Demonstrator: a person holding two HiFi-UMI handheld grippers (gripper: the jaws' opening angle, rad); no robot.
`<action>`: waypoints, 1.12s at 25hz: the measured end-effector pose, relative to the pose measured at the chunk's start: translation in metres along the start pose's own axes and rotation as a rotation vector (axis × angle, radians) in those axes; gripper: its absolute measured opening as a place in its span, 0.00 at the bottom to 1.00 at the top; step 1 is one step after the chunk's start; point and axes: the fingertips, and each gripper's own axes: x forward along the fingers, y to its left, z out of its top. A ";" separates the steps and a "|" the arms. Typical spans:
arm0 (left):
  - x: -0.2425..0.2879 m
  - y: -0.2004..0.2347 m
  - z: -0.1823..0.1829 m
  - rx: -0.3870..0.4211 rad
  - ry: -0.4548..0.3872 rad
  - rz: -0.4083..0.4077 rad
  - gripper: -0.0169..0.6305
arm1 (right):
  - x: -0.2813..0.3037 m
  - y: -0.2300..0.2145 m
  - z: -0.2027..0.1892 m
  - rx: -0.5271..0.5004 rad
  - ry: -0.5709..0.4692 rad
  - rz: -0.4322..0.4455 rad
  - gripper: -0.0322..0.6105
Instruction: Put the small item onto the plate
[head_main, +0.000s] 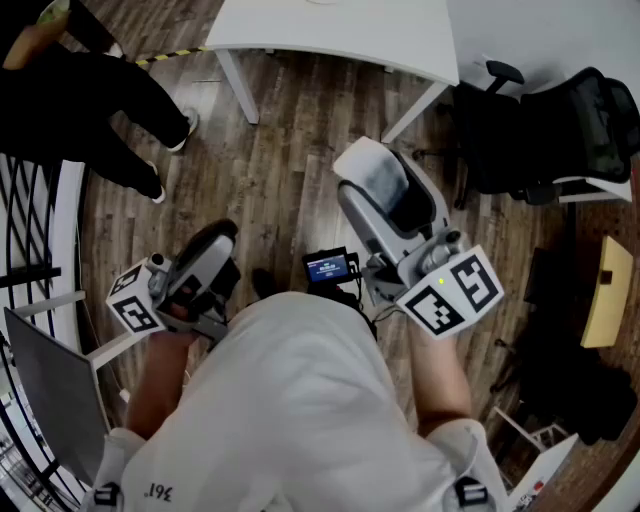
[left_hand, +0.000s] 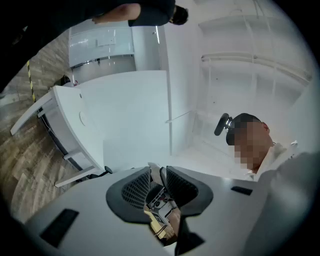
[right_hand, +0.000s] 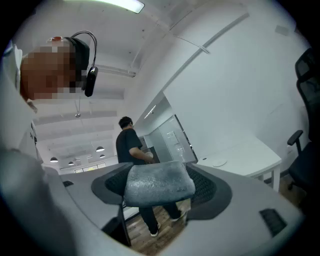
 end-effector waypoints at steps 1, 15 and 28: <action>0.000 -0.002 -0.003 -0.013 0.000 0.001 0.17 | -0.003 0.001 -0.002 0.005 0.010 -0.007 0.55; -0.007 -0.014 -0.011 -0.029 -0.012 0.003 0.17 | -0.014 0.005 -0.003 0.004 0.021 -0.020 0.55; -0.011 -0.022 -0.012 -0.035 -0.014 0.013 0.17 | -0.027 0.005 0.014 0.003 -0.010 -0.045 0.55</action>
